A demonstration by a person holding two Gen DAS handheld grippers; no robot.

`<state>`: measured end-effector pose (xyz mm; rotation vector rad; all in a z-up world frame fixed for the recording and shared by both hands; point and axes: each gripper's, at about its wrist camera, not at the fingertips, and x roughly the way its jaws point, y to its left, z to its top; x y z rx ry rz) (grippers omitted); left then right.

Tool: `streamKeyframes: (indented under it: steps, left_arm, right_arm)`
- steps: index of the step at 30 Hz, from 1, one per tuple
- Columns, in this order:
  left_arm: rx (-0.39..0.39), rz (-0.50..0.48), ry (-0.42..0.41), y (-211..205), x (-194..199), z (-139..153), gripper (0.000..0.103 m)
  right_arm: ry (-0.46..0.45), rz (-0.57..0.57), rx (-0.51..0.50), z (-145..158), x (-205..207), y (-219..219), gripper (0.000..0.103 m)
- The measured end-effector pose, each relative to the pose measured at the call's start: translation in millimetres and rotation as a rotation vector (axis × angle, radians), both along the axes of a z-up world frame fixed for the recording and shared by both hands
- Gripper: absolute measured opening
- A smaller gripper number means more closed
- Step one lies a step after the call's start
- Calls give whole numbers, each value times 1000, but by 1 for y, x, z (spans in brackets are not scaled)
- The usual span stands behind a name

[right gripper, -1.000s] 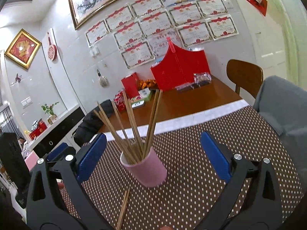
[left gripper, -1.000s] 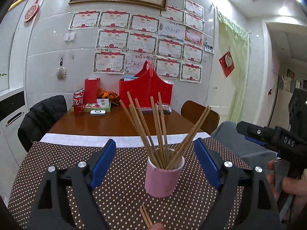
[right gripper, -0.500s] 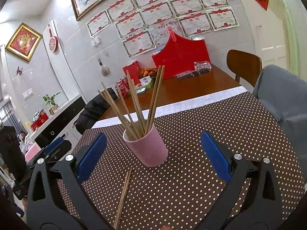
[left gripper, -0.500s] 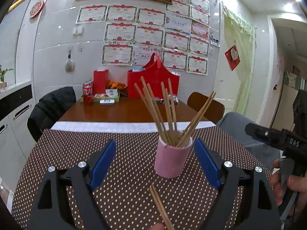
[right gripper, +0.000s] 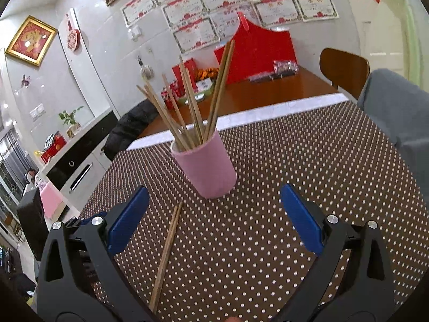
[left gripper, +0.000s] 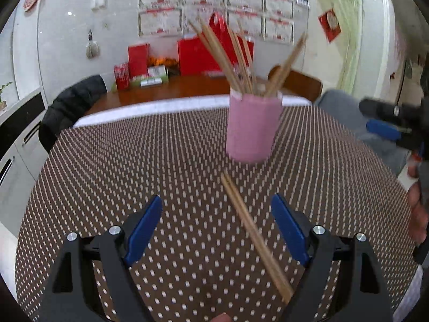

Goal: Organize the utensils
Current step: 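Lower both open tools toward the last two sticks on the tablecloth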

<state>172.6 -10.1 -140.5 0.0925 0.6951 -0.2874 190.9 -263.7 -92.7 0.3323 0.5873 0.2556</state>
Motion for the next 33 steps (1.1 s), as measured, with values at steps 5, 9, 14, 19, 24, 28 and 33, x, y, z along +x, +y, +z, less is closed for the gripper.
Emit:
streamKeyframes:
  steps: [5,9,14,19,24,28,33]
  left_arm:
    - [49,5,92,-3,3,-24,82]
    - [78,3,154,-7,7,-37,82]
    - [77,2,201,-11,10,-49,82]
    - [88,9,213,-18,13,-51,83]
    - [113,19,211,-21,14,-51,83]
    - [122,30,211,-9,14,-48,83]
    - [129,33,213,8,12,-46,83]
  right_arm:
    - [35,-4,4,-13,-1,-2,97]
    - [48,-7,0,-17,-2,-2,97]
    - [70,-10,-1,-24,-2,-2,97]
    - [90,-7,-4,-31,-3,1,97]
    - [107,9,-15,-34,-3,6,97]
    - [141,87,-78,-44,-10,23,97]
    - [217,216,-170,-66,-22,56,97]
